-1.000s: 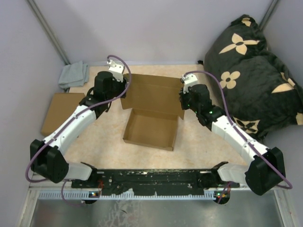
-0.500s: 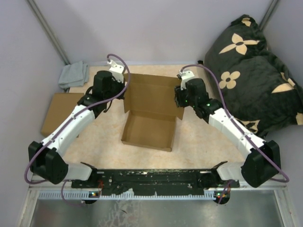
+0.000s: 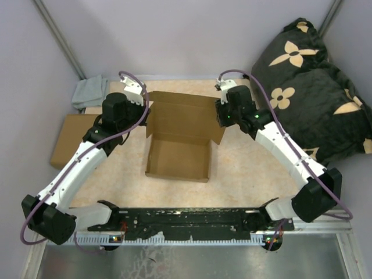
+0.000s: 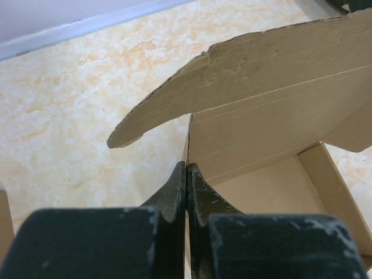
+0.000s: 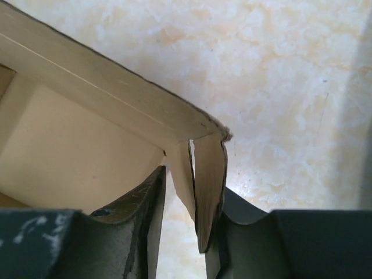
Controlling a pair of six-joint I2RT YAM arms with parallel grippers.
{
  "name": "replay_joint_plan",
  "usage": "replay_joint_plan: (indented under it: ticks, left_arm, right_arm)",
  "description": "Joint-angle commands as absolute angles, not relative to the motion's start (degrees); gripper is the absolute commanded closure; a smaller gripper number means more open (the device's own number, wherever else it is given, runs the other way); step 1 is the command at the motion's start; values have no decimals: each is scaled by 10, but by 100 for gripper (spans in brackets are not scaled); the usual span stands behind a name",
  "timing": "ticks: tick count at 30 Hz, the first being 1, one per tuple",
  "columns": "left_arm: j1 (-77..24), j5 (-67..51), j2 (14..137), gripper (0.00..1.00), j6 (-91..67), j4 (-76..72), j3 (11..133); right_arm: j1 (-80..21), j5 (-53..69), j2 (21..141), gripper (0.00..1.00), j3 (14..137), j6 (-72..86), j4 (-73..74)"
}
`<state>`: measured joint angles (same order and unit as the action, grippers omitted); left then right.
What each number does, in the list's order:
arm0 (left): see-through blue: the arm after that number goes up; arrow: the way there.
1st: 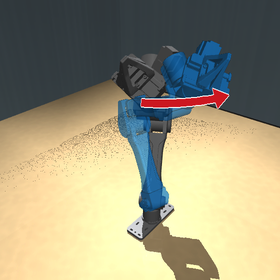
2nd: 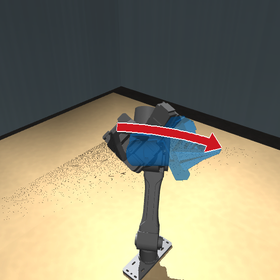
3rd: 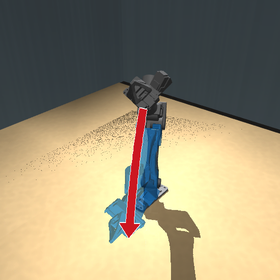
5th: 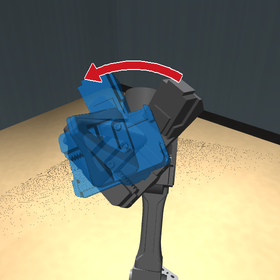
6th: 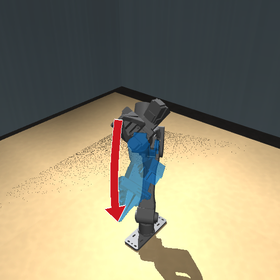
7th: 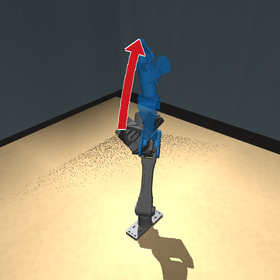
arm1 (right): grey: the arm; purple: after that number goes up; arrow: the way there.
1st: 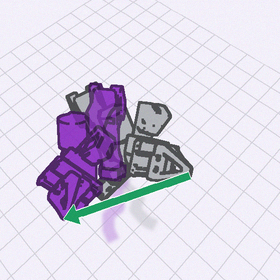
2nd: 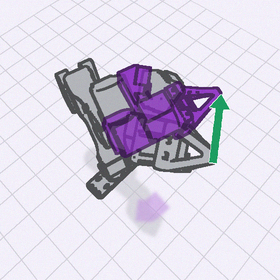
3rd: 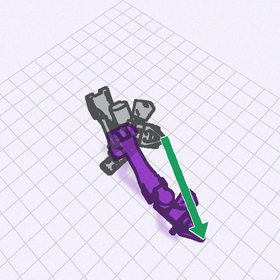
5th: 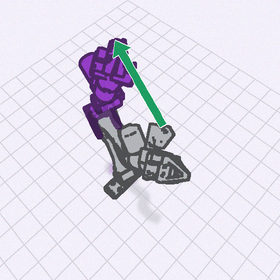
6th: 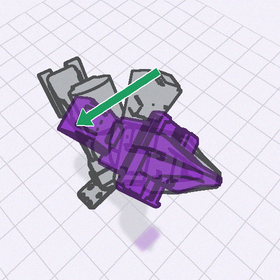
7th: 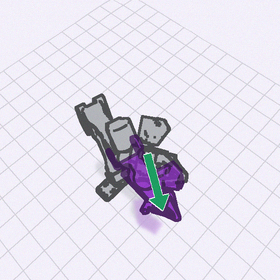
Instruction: Fold the paper box
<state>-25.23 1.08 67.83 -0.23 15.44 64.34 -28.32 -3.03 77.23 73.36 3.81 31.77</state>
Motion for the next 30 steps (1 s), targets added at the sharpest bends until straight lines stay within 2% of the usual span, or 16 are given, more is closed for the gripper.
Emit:
replay_joint_plan:
  ticks: [1,12,19,30]
  left_arm:
    - [-251,2,662,100,-9,138,628]
    - [-251,-15,658,100,-26,132,621]
    - [-252,-74,664,100,-61,115,618]
    - [-252,-108,676,100,-158,25,605]
  right_arm:
    - [-281,-1,801,72,775,15,368]
    - [-281,-10,841,94,802,52,397]
    - [-283,20,847,99,812,118,371]
    - [-287,-70,802,97,775,151,266]
